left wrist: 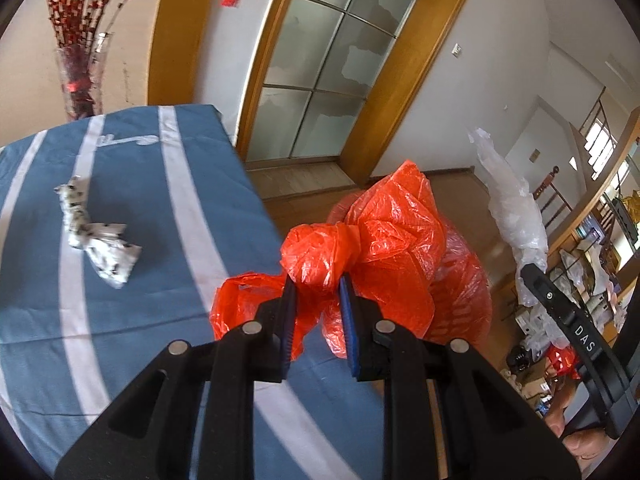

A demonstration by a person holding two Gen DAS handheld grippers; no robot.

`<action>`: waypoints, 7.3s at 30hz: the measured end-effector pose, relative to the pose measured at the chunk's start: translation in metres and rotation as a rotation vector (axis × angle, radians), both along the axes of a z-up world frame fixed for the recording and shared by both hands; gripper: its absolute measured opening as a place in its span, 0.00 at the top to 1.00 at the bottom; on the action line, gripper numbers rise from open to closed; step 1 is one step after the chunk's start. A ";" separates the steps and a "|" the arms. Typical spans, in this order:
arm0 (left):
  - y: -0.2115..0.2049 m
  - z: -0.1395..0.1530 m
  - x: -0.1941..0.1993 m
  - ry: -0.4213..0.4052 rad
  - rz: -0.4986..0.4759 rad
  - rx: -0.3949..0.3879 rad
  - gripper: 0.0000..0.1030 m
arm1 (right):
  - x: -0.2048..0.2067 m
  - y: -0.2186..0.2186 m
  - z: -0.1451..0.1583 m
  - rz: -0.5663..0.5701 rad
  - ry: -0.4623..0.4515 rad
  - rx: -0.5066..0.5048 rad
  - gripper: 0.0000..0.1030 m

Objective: Collect trash

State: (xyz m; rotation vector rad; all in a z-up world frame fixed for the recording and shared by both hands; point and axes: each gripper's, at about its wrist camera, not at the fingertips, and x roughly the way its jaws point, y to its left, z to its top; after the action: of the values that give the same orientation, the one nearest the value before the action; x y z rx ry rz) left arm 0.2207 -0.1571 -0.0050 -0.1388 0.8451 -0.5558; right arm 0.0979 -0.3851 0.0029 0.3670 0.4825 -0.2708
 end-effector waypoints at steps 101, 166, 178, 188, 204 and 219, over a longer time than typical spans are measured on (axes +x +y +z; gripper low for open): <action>0.370 -0.028 0.029 0.036 0.687 0.188 0.83 | 0.198 0.300 -0.064 0.584 0.344 -0.194 0.85; -0.006 0.021 -0.013 -0.038 -0.013 0.030 0.83 | 0.012 0.006 0.009 0.118 -0.008 0.096 0.91; -0.078 0.004 0.002 0.002 -0.103 0.027 0.83 | 0.019 -0.042 -0.002 0.058 -0.031 0.165 0.91; -0.095 -0.024 0.012 0.068 -0.093 0.064 0.53 | 0.010 -0.068 -0.012 -0.038 -0.039 0.204 0.48; 0.056 0.021 -0.087 -0.243 0.172 0.150 0.05 | -0.061 0.032 0.014 -0.008 -0.031 -0.169 0.02; 0.119 0.025 -0.186 -0.398 0.325 0.200 0.04 | -0.111 0.114 0.008 -0.004 -0.011 -0.260 0.02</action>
State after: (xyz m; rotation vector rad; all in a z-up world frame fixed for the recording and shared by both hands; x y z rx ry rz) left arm 0.0342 -0.0382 0.0202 0.0196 0.4720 -0.1800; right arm -0.0127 -0.2711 0.0112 0.1160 0.4297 -0.3313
